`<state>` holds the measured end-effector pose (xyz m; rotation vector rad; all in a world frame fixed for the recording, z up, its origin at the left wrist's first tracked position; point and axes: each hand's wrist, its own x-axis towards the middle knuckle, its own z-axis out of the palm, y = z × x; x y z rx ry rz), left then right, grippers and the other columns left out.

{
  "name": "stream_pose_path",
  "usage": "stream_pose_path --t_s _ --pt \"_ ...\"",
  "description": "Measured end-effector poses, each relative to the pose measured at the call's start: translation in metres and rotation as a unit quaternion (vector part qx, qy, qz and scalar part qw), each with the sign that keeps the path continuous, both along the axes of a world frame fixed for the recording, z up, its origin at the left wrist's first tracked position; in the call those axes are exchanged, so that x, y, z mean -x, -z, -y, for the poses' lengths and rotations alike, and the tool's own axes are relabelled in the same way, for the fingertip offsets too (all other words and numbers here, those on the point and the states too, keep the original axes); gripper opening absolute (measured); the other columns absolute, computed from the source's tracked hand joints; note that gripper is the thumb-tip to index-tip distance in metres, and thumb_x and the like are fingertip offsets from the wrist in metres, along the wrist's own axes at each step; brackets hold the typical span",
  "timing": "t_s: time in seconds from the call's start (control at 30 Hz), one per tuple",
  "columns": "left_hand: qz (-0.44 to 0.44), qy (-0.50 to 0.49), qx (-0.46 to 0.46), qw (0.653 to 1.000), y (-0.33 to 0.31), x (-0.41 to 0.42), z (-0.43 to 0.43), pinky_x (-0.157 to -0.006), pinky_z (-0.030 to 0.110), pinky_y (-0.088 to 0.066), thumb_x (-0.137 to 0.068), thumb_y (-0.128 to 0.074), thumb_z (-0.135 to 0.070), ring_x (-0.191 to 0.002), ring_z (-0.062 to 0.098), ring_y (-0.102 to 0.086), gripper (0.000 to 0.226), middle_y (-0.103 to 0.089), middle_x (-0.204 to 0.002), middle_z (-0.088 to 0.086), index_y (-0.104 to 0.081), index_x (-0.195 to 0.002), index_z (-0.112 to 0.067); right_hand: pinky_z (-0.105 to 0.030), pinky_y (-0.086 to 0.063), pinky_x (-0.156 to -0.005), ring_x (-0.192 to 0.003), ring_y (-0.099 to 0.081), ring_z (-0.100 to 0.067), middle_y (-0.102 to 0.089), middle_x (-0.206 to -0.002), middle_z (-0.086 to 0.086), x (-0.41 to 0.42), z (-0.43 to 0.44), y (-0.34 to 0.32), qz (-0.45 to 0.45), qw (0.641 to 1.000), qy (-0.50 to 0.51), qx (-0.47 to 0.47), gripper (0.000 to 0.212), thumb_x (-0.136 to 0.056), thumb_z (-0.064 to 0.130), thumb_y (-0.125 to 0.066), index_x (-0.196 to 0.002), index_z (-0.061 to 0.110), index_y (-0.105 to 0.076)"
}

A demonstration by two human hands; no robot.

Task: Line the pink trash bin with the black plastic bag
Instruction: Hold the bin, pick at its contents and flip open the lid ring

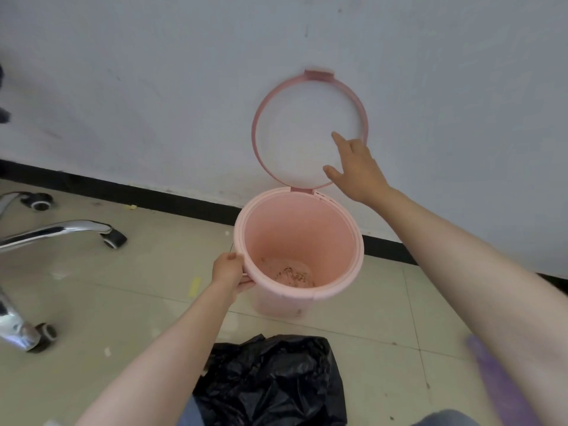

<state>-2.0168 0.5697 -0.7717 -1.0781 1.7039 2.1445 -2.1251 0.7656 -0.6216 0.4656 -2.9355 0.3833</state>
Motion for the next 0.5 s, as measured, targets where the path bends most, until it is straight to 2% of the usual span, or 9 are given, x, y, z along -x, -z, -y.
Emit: stream_pose_path --t_s 0.17,0.27,0.4,0.5 --pt "-0.015 0.01 0.03 0.999 -0.002 -0.014 0.003 -0.076 0.037 -0.047 -0.095 -0.041 -0.022 -0.076 0.024 -0.061 0.016 -0.06 -0.094 0.013 -0.047 -0.102 -0.009 -0.047 -0.031 -0.106 -0.132 -0.029 -0.034 -0.03 -0.144 -0.02 -0.038 -0.006 0.02 0.021 0.999 -0.017 0.018 0.061 -0.092 0.03 -0.047 -0.144 0.015 -0.017" --pt "-0.022 0.023 0.078 0.996 0.008 -0.03 0.003 -0.076 0.036 -0.046 -0.095 -0.04 -0.028 -0.077 0.023 -0.059 0.024 -0.058 -0.097 0.012 -0.046 -0.111 -0.011 -0.047 -0.032 -0.106 -0.129 -0.032 -0.034 -0.034 -0.141 -0.02 -0.061 -0.008 0.033 0.027 0.999 -0.038 0.024 0.058 -0.092 0.028 -0.048 -0.142 0.015 -0.022" --pt "-0.019 0.048 0.127 0.991 0.027 -0.057 -0.009 -0.076 0.036 -0.043 -0.095 -0.038 -0.026 -0.08 0.023 -0.055 0.034 -0.057 -0.097 0.011 -0.046 -0.121 -0.006 -0.041 -0.034 -0.102 -0.124 -0.04 -0.032 -0.046 -0.134 -0.018 -0.101 -0.006 0.057 0.022 0.994 -0.089 0.059 0.047 -0.09 0.018 -0.051 -0.135 0.012 -0.039" --pt "-0.002 0.116 0.189 0.975 0.047 -0.081 -0.018 -0.085 0.037 -0.043 -0.094 -0.038 -0.025 -0.101 0.029 -0.055 0.037 -0.058 -0.115 0.014 -0.046 -0.125 -0.006 -0.036 -0.042 -0.087 -0.107 -0.055 -0.034 -0.06 -0.115 -0.021 -0.144 -0.008 0.085 0.005 0.985 -0.154 0.076 0.037 -0.085 0.008 -0.058 -0.121 0.005 -0.055"
